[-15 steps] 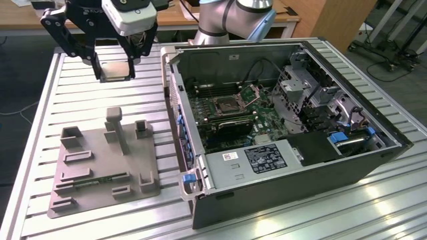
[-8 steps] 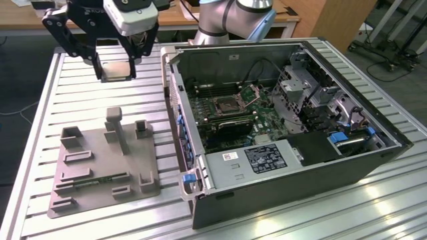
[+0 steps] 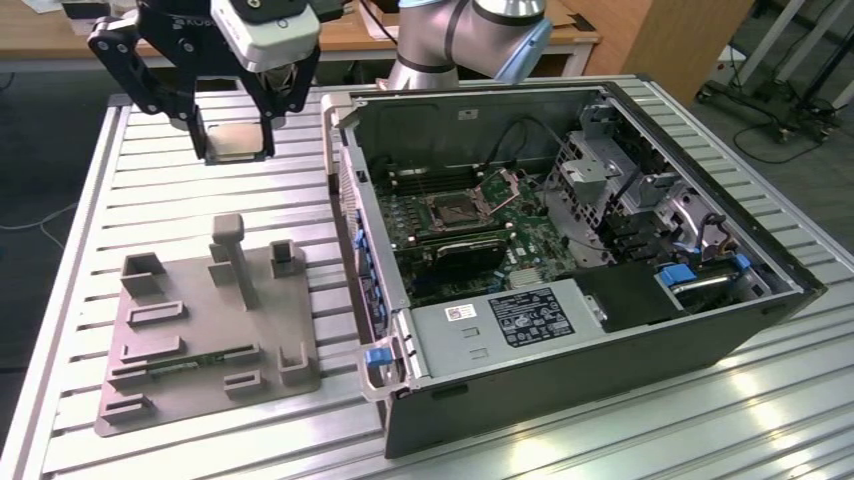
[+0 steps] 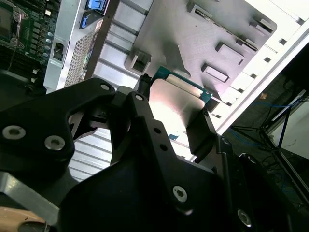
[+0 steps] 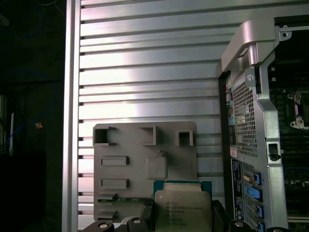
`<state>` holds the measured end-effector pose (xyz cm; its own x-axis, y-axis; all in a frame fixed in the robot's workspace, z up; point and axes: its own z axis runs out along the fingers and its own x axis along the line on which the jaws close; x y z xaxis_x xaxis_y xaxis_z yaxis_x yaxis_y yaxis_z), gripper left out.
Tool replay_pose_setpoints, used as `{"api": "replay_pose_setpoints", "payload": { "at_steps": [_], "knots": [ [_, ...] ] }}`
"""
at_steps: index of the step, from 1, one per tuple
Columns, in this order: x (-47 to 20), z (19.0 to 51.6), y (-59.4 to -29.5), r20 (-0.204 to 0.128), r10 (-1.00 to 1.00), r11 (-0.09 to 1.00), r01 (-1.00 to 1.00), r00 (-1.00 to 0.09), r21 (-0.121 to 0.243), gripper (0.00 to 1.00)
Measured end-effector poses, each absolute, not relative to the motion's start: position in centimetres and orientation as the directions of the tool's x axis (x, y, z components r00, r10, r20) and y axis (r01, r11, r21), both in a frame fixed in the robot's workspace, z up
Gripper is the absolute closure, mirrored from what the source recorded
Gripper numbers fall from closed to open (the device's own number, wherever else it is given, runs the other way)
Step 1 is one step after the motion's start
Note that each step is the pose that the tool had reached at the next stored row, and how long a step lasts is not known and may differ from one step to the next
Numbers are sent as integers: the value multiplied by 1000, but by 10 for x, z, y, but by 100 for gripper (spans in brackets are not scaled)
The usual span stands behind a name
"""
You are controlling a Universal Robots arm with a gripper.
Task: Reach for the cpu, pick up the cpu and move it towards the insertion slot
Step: 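Pick up the cpu and move it towards the insertion slot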
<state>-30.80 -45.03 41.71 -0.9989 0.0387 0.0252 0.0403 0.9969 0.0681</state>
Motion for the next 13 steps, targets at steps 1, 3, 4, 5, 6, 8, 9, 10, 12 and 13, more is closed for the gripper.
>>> {"api": "replay_pose_setpoints", "payload": {
  "at_steps": [1,3,4,5,6,8,9,10,12,13],
  "knots": [
    [-308,417,-450,25,39,997,40,-999,68,46],
    [-307,417,-450,25,39,997,40,-999,68,46],
    [-307,417,-450,25,39,997,40,-999,68,46],
    [-307,417,-450,25,39,997,40,-999,68,46],
    [-307,417,-450,25,39,997,40,-999,68,46],
    [-306,417,-450,25,39,997,40,-999,68,46],
    [-306,417,-450,25,39,997,40,-999,68,46],
    [-306,417,-450,25,39,997,40,-999,68,46],
    [-305,417,-450,25,39,997,40,-999,68,46],
    [-305,417,-450,25,39,997,40,-999,68,46]
  ]
}}
